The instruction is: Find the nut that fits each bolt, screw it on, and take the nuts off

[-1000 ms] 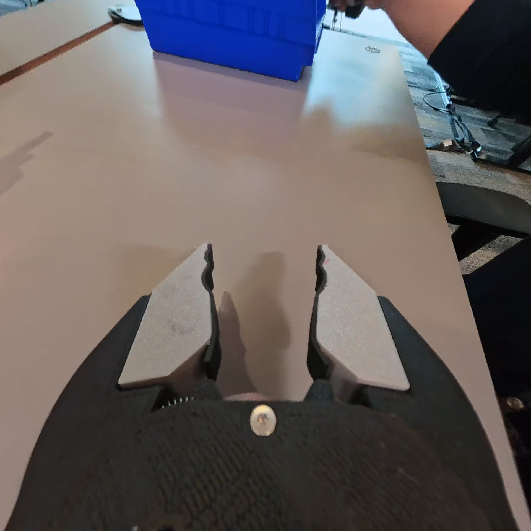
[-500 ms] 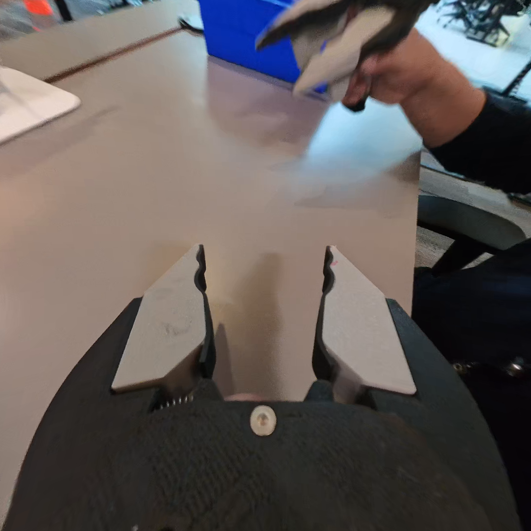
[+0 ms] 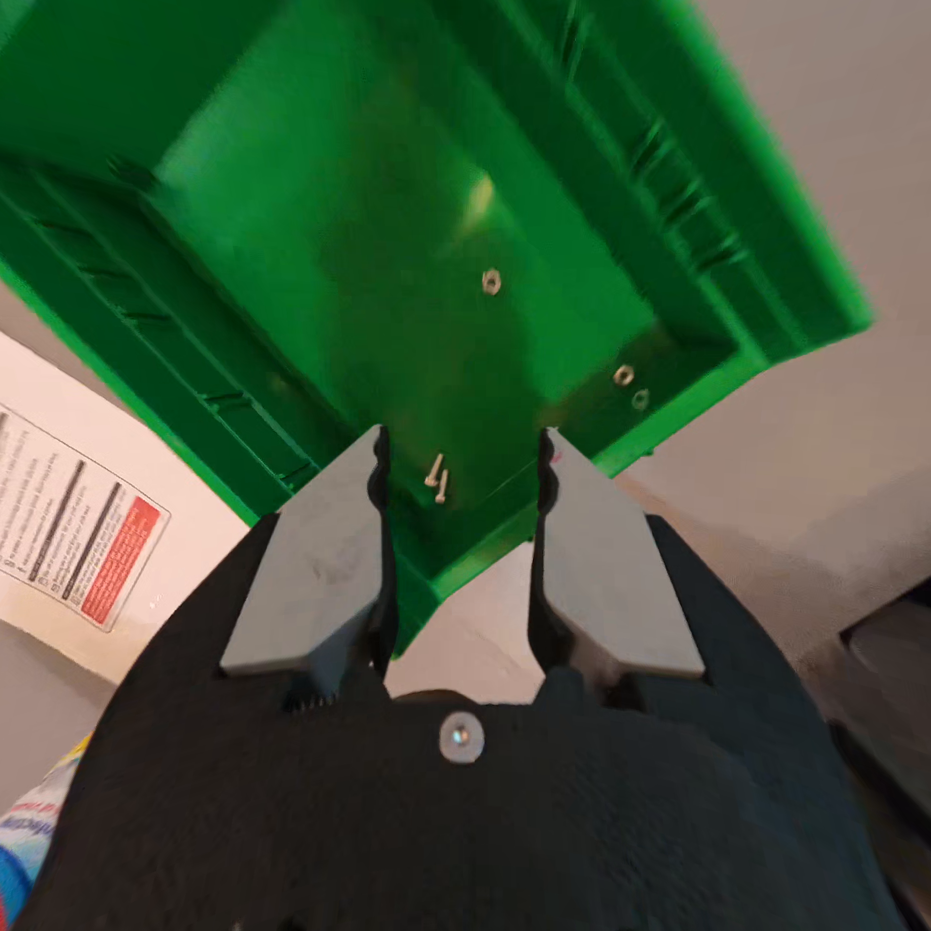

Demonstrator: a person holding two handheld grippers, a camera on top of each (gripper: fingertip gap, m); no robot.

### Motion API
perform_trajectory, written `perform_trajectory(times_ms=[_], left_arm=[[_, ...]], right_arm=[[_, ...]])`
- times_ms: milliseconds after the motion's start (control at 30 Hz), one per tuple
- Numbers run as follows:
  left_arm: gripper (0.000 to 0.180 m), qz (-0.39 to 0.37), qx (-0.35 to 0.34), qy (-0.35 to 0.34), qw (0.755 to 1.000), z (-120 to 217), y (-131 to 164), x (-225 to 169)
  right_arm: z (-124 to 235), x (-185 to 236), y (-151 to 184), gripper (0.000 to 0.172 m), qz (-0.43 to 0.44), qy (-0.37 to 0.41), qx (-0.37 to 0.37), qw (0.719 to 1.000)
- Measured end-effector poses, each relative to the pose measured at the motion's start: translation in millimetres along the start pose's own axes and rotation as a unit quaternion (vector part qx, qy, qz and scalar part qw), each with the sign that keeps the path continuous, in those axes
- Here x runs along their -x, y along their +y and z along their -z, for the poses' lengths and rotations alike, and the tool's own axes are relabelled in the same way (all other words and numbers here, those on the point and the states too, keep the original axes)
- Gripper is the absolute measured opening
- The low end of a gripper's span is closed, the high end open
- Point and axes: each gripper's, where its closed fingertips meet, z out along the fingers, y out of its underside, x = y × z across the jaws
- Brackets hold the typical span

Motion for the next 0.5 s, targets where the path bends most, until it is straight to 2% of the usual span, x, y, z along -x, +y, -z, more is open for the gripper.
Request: perform_trajectory(times_ms=[100,200,333,433,500], left_arm=[[0.054,-0.033,0.112,-0.015,0.993,-30,26,10],[0.053,-0.055,0.21,-0.023,0.976,-48,58,12],[0.025,-0.054,0.262,-0.011,0.964,-63,73,12],[0.022,-0.027,0.278,0.009,0.96,-64,74,10],[0.022,-0.035,0.28,0.01,0.959,-64,73,10]], right_arm=[[-2,4,2,0.055,0.006,-0.005,0.01,1.0],[0,8,-2,0.054,0.022,-0.004,0.006,1.0],[2,11,-6,0.052,0.029,-0.008,-0.001,1.0],[3,14,-8,0.05,0.033,-0.012,-0.006,0.999],[4,15,-9,0.049,0.035,-0.01,-0.006,0.999]])
